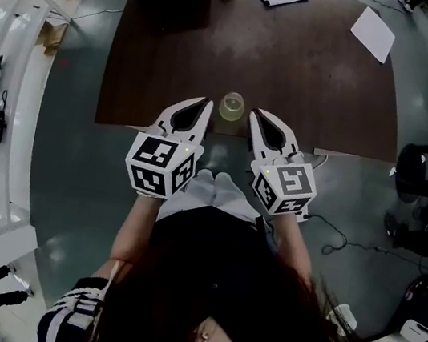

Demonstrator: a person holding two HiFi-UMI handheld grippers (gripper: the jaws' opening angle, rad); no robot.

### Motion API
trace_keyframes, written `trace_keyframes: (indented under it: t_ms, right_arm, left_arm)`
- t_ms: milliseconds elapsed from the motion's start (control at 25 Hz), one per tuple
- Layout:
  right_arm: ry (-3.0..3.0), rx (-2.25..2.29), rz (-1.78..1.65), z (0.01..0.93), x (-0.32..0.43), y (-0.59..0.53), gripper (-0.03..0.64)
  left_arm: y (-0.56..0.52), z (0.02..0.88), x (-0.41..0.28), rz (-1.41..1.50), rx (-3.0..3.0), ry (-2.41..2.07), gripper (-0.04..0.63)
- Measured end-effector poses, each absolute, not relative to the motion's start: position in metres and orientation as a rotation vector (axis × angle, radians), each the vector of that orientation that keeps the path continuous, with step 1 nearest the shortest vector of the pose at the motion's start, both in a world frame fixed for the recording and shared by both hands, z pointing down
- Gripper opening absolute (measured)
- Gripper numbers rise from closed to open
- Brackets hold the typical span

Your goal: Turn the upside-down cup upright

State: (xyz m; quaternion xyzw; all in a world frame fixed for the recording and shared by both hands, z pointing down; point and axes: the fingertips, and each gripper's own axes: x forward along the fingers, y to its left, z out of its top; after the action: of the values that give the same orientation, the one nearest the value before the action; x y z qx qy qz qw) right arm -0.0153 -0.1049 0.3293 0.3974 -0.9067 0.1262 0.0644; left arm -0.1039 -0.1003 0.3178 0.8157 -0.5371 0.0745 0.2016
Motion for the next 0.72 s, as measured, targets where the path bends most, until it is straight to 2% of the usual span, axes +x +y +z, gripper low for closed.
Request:
trace_keyframes:
  t_ms: [720]
  right_arm:
    - [-2.671,1.222,0.302,0.3283,-0.0102,-0.1022,0.017]
  left_arm:
    - [-0.1013,0.3174,-0.0988,0.216,2.305,-1.44,0.002]
